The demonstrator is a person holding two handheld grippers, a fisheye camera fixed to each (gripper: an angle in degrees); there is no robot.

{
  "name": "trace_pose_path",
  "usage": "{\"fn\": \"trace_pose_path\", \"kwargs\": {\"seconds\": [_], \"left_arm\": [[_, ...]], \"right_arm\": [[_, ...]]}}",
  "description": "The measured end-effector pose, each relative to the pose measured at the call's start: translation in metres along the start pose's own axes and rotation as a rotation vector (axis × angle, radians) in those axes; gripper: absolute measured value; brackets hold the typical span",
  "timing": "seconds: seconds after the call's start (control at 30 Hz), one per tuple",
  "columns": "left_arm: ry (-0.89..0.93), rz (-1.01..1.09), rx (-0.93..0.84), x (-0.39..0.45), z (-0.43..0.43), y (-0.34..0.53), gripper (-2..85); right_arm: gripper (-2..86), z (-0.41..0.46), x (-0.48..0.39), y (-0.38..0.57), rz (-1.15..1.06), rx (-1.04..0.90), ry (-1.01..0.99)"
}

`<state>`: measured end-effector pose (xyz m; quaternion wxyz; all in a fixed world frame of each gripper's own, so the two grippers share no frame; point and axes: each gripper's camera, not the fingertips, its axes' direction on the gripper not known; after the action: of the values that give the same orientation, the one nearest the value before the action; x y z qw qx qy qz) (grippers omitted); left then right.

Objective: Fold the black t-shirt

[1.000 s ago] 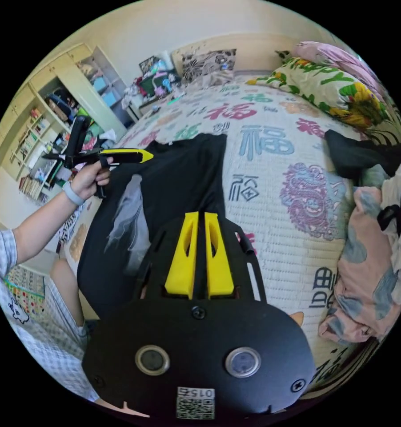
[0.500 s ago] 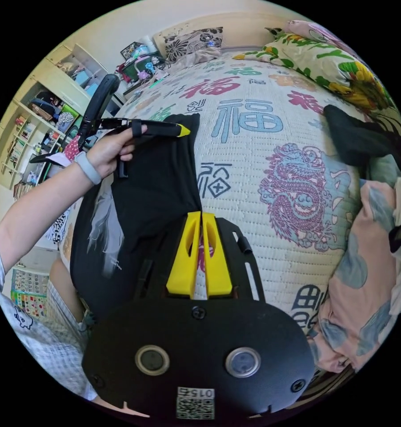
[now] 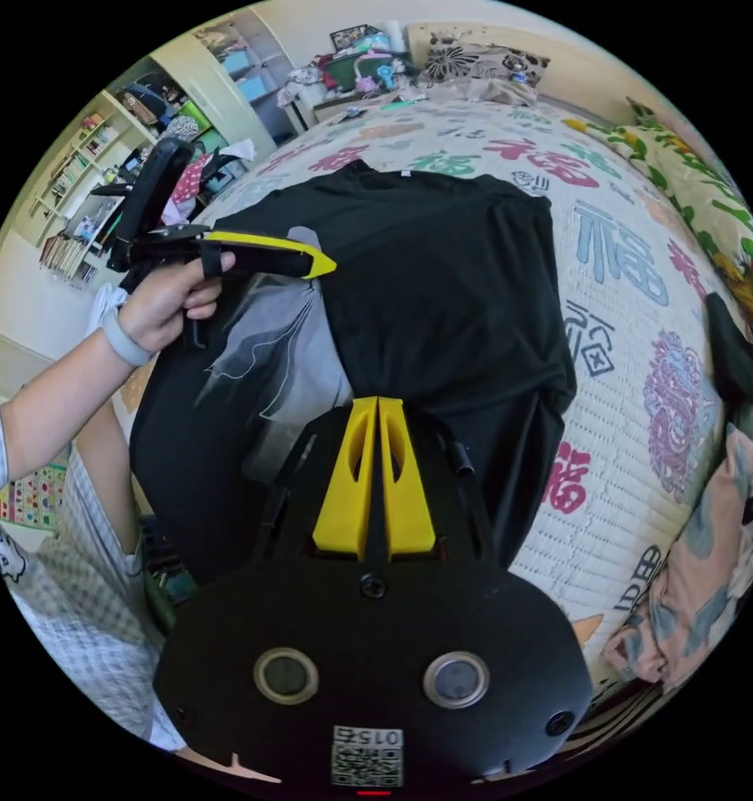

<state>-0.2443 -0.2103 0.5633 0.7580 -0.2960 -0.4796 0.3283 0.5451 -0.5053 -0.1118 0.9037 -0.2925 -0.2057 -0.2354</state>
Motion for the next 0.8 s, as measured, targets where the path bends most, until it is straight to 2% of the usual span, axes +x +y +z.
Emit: {"fn": "trace_pose_path", "kwargs": {"seconds": [0.1, 0.3, 0.4, 0.47, 0.57, 0.63, 0.8], "left_arm": [[0.013, -0.020, 0.008, -0.014, -0.014, 0.010, -0.8], [-0.005, -0.095, 0.045, -0.035, -0.059, 0.030, -0.8], [-0.002, -0.222, 0.244, -0.058, -0.120, 0.072, -0.7], [-0.087, -0.414, 0.386, -0.088, -0.170, 0.125, -0.4], [-0.242, -0.632, 0.447, -0.128, -0.215, 0.189, 0.8], [-0.272, -0.727, 0.481, -0.151, -0.236, 0.219, 2.6], [-0.250, -0.706, 0.452, -0.200, -0.256, 0.242, 8.1]], "right_arm": [[-0.6, 0.010, -0.020, -0.004, 0.020, 0.034, 0.040], [-0.6, 0.025, -0.043, -0.017, 0.074, -0.001, -0.043], [-0.4, 0.014, -0.060, -0.031, 0.075, 0.063, -0.056], [-0.2, 0.008, -0.073, -0.048, 0.062, 0.095, -0.073], [0.3, 0.004, -0.103, -0.093, 0.006, 0.135, -0.132], [0.9, 0.012, -0.138, -0.143, -0.069, 0.149, -0.180], [2.7, 0.051, -0.223, -0.255, -0.214, 0.101, -0.262]]}}
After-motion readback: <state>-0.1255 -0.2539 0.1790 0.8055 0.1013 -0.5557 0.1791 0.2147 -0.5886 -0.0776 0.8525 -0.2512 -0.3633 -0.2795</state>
